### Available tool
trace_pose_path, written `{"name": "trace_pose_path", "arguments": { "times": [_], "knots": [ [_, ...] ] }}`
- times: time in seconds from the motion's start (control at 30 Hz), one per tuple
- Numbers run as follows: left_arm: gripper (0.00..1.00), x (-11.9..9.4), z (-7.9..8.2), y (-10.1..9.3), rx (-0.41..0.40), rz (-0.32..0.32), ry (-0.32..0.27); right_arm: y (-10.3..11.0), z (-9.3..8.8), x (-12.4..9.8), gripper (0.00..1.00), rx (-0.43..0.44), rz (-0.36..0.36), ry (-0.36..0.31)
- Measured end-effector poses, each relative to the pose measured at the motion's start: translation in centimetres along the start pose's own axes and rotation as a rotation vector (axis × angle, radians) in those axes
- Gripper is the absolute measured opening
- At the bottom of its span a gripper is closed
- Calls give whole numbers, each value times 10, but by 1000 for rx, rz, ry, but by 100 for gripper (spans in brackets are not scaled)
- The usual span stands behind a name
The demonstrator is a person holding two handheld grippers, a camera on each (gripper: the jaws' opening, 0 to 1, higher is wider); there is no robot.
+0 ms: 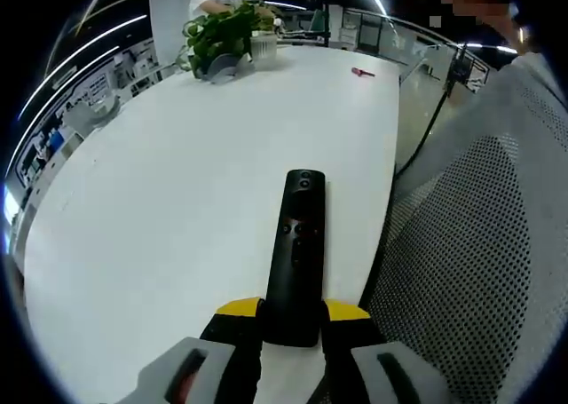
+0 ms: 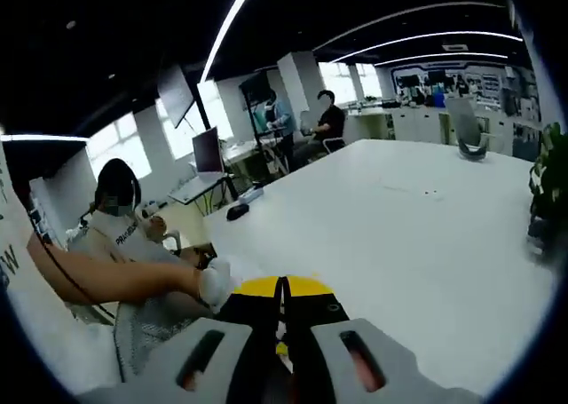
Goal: Press the specified remote control buttons in sequence, fully releasing each button before pressing the next.
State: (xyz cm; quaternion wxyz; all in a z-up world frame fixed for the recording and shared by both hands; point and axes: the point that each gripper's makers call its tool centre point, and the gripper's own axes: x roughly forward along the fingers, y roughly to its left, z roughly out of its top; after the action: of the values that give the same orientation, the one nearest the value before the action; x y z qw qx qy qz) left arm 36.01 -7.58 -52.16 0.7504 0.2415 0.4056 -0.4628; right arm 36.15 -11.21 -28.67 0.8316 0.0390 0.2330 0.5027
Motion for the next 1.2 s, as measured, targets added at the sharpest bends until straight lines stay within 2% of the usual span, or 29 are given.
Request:
{"name": "trace_pose_path", "arguments": {
  "times": [0.1, 0.17, 0.23, 0.27, 0.3, 0.4, 0.53, 0.57, 0.63, 0.8, 0.93, 1.03, 1.13, 1.2],
  "knots": [
    [25, 0, 0, 0, 3, -2, -1, 9, 9, -8, 0, 4, -1, -31],
    [25, -1, 1, -1, 5, -1, 1, 12, 12, -11, 2, -3, -26, -60],
    [25, -1, 1, -1, 6, -1, 0, 7, 16, -10, 6, -55, -77, -124],
    [25, -1, 1, -1, 6, -1, 0, 2, 11, -9, 9, -73, -107, -108],
    [25, -1, 1, -1, 7, -1, 0, 3, 9, -9, 12, -77, -101, -99],
    [25, -2, 1, -2, 5, 0, 0, -5, 10, -12, 21, -89, -135, -135],
    [25, -2, 1, -2, 3, 0, -1, -24, 14, -15, 44, -131, -226, -175],
    [25, -3, 2, -2, 4, 0, -1, -29, 14, -16, 46, -136, -252, -174],
    [25, -3, 2, -2, 8, -1, 2, -35, 13, -18, 50, -134, -270, -176],
    [25, -2, 2, -1, 5, -2, 2, -48, 12, -21, 68, -123, -317, -192],
    [25, 0, 2, 0, -2, 1, 6, -59, 13, -26, 89, -132, -377, -210],
    [25, 0, 3, 2, -66, -4, 21, -67, 15, -31, 97, -131, -414, -236],
    [24, 0, 4, 2, -48, -9, 37, -68, 10, -29, 97, -96, -390, -228],
    [24, 1, 3, 2, -12, -3, 73, -71, 7, -28, 98, -94, -398, -213]
  ]
}}
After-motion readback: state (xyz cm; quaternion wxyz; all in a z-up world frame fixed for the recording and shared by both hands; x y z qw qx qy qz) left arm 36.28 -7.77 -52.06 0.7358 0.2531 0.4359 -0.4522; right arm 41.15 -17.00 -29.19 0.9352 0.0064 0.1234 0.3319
